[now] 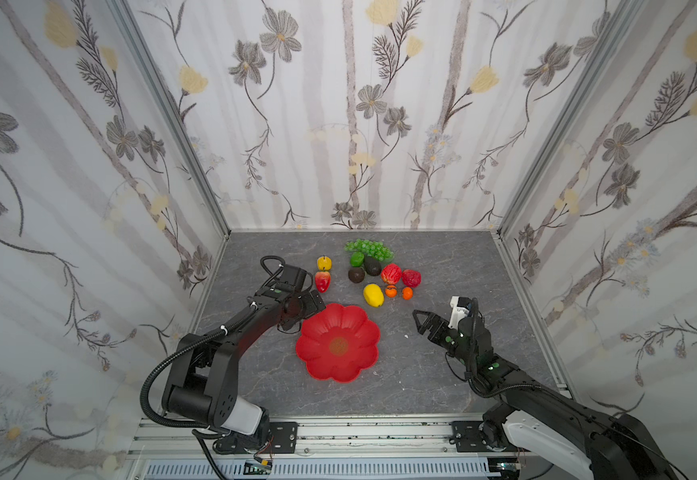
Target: Place and organize the fake fruits in the fruit bowl
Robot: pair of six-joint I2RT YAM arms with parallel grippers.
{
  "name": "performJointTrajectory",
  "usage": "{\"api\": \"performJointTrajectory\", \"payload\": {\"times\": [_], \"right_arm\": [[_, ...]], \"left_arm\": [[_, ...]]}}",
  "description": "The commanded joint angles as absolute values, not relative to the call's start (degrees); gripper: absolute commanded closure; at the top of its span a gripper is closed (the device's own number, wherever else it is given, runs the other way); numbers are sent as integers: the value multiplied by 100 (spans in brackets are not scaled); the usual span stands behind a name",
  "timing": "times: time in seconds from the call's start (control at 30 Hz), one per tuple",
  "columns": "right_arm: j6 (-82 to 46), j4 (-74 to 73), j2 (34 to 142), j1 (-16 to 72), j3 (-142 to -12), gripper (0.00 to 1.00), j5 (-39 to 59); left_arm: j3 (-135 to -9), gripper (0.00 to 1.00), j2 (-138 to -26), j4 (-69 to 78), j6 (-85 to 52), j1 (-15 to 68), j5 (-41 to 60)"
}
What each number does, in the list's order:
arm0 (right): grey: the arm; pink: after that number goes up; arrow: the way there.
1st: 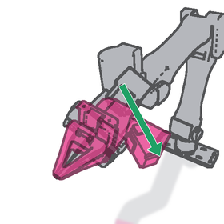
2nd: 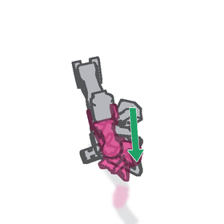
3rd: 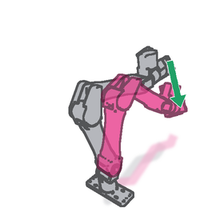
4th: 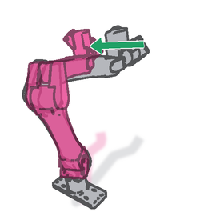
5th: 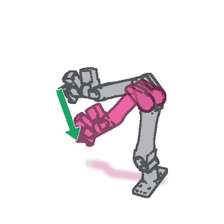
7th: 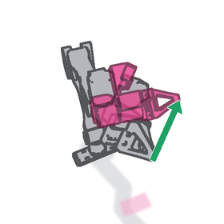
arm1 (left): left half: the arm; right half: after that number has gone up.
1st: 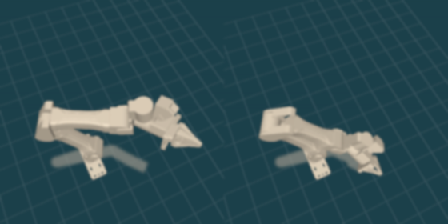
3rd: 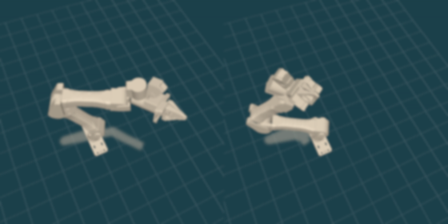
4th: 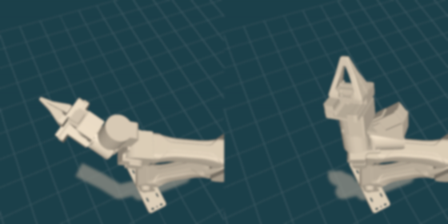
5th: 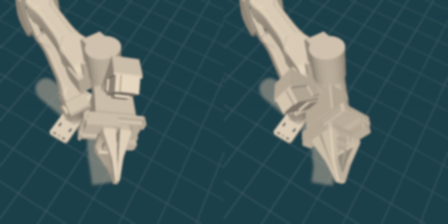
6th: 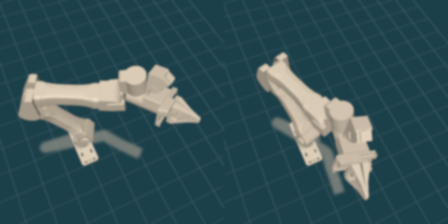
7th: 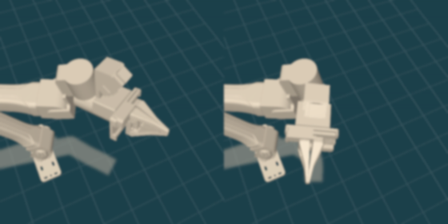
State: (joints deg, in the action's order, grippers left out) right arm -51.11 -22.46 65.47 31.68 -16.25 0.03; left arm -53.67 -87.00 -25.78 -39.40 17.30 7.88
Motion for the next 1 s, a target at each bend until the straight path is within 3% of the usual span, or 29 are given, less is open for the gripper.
{"api": "performJointTrajectory", "payload": {"times": [0.0,0.3,0.7,0.97], "right_arm": [[-5244,-2721,6896,3350,-1801,0,-13],[-4823,-2418,7464,3560,-2171,0,62],[-4618,-1224,6733,3525,-2076,0,-908],[-4277,-683,6448,3504,-2317,0,-1228]], "left_arm": [[-5476,0,-8899,-2351,-3869,1804,1085],[-5955,0,-9532,-2299,-3828,2713,1125],[-6490,0,-10073,-2190,-4406,3955,1045],[-6452,0,-10021,-1861,-4712,4202,1215]]}}
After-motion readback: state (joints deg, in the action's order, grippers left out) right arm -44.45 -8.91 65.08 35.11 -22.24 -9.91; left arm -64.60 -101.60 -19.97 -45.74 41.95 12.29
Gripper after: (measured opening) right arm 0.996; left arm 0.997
